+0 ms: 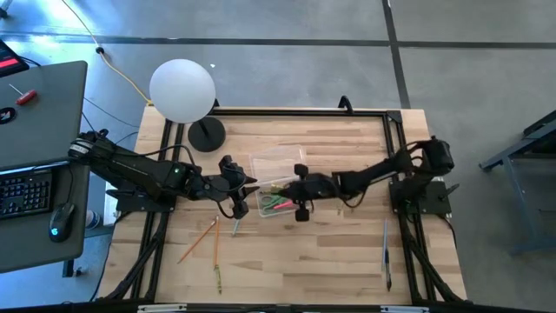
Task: Pick & place school supplies into a supply box
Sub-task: Put the black pen into the transparent supply box
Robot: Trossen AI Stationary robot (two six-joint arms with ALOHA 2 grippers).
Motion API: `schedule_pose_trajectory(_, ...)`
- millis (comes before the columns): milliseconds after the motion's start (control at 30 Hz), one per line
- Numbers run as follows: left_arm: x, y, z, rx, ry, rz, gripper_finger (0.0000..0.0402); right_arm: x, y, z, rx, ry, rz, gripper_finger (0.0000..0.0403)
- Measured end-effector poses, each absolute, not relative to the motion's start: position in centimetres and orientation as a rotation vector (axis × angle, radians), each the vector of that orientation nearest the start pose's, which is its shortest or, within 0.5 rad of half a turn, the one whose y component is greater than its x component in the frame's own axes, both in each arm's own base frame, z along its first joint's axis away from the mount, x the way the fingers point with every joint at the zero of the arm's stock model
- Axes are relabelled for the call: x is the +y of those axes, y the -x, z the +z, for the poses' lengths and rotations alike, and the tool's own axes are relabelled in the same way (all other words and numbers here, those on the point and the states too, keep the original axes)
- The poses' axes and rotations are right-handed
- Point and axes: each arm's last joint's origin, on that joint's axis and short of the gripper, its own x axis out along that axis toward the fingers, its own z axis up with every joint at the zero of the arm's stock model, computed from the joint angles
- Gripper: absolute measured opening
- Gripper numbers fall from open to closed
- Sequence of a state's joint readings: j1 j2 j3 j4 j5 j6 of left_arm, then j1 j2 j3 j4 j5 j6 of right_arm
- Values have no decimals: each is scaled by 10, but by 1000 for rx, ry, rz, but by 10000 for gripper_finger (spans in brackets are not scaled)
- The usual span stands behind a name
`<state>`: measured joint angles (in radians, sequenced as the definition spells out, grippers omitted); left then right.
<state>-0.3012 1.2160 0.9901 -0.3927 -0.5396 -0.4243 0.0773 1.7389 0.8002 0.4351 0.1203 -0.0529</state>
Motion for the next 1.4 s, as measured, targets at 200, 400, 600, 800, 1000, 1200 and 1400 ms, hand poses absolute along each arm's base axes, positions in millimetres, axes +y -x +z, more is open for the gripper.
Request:
schedule_pose_trajectory(200, -62, -248, 300, 516, 157, 336, 136, 11, -344, 135, 568, 73, 5, 23)
schedule_pose_trajectory(400, -62, -248, 300, 519, 162, 322, 136, 10, -345, 132, 566, 142, 3, 60)
schedule_pose_trajectory(600, -62, -249, 300, 519, 162, 322, 136, 11, -348, 139, 507, 97, -15, 102)
schedule_pose_trajectory(800, -62, -249, 300, 519, 163, 322, 136, 32, -339, 164, 486, 76, -36, 113)
schedule_pose_trajectory(1000, -62, -248, 300, 521, 162, 322, 136, 62, -296, 205, 582, -143, -169, 106)
schedule_pose_trajectory(1200, -62, -248, 300, 521, 162, 322, 136, 90, -235, 218, 810, -481, -312, 87)
schedule_pose_trajectory(1400, -62, -248, 300, 521, 162, 323, 136, 116, -192, 206, 1182, -821, -447, 64)
